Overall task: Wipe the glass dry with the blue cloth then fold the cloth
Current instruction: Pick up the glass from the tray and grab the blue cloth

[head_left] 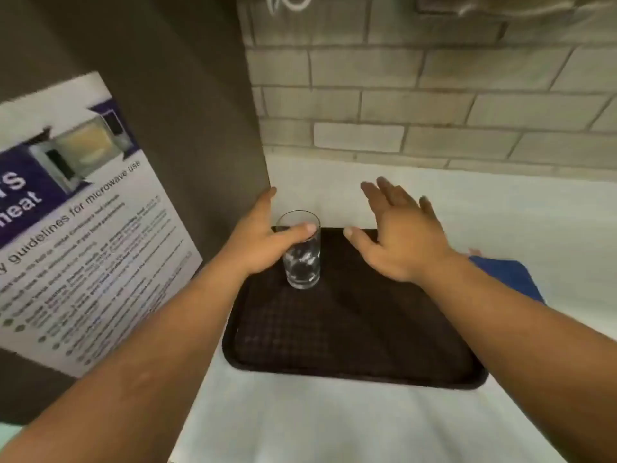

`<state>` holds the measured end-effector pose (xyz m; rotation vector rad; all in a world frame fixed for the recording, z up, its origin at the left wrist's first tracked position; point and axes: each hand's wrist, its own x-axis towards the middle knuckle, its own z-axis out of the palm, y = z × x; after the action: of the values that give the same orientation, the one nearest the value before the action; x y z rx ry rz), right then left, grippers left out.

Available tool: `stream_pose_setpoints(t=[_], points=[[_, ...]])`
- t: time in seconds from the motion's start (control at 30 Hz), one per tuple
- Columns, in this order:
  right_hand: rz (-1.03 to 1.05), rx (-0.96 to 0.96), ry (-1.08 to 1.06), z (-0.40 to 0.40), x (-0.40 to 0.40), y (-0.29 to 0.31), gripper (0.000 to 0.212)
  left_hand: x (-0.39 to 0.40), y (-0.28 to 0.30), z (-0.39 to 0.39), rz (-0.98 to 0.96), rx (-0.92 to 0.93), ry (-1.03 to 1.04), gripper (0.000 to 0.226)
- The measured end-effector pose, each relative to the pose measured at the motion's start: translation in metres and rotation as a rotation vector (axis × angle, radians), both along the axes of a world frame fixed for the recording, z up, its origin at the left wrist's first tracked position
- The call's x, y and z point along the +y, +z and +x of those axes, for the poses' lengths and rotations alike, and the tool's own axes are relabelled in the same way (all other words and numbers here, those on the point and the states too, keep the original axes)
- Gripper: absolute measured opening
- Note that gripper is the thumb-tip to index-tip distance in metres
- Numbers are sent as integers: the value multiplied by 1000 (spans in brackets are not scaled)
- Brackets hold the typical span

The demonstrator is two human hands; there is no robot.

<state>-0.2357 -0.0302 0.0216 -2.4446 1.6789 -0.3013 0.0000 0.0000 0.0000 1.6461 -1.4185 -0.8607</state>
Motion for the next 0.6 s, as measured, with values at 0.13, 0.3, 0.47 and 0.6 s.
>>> stream_pose_setpoints(t=[0.13, 0.3, 0.47, 0.6], points=[[114, -14, -17, -30, 31, -40, 82, -3, -42, 3, 127, 128, -30, 90], [211, -81, -132, -86, 50, -74, 78, -17, -57, -38, 11, 96, -56, 62], [231, -125, -237, -142, 52, -93, 67, -28, -63, -104, -46, 175, -124, 58], [274, -130, -248, -186, 38, -108, 61, -41, -60, -155, -62, 364, -149, 47]])
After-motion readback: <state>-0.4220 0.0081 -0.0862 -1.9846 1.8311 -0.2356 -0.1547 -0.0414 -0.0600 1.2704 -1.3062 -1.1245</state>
